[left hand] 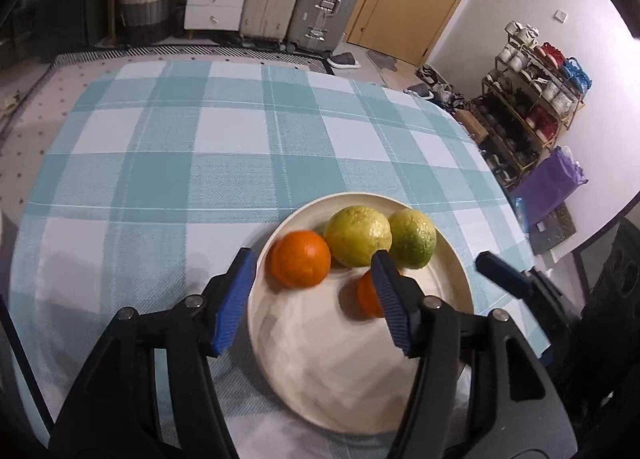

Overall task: Organize fruits
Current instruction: 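Open both tools to release the oranges and withdraw from the plate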

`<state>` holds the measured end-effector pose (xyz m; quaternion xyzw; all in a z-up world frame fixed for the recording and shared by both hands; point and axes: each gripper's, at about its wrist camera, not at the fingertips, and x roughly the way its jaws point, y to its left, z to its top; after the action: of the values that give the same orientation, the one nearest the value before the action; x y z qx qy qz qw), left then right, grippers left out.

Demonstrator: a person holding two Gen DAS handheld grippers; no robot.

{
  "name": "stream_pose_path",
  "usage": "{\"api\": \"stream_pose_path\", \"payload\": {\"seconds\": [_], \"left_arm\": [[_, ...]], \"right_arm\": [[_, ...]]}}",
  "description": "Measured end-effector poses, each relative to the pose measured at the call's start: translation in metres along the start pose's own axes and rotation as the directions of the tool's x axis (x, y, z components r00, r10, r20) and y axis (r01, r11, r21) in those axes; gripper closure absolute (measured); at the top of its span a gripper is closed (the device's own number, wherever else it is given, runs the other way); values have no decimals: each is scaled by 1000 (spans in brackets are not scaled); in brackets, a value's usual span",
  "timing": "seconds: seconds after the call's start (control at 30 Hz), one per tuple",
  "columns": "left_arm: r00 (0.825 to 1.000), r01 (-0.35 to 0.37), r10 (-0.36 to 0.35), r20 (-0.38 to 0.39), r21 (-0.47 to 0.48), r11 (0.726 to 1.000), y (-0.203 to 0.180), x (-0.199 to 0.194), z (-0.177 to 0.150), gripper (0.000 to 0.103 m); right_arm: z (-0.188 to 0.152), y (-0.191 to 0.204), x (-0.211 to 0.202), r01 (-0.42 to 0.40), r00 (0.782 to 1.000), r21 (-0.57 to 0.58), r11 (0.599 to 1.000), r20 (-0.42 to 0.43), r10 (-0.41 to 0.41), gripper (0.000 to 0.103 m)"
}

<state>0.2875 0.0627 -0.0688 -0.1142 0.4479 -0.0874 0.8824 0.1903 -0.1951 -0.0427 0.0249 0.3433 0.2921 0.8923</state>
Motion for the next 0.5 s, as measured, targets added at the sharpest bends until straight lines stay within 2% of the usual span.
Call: {"api": "stream_pose_path", "payload": {"seconds": [0.1, 0.2, 0.27, 0.43, 0.5], "left_arm": [[999, -40, 40, 15, 11, 999, -4, -12, -8, 45], [998, -57, 57, 29, 11, 998, -8, -26, -17, 33], [995, -83, 82, 51, 11, 997, -11, -35, -22, 25], [988, -127, 123, 91, 37, 991, -21, -59, -35, 21], [985, -142, 138, 99, 34, 989, -23, -68, -40, 20]], "right_arm": [[-2, -5, -9, 15, 1000, 18, 1000, 1, -15, 16], [-4, -8, -16, 57, 998, 31, 998, -9, -57, 9], [-7, -8, -23, 67, 998, 35, 997, -10, -67, 9], [-13, -6, -40, 86, 996, 37, 996, 1, -86, 8], [-17, -4, -47, 91, 996, 40, 995, 8, -91, 3]]}}
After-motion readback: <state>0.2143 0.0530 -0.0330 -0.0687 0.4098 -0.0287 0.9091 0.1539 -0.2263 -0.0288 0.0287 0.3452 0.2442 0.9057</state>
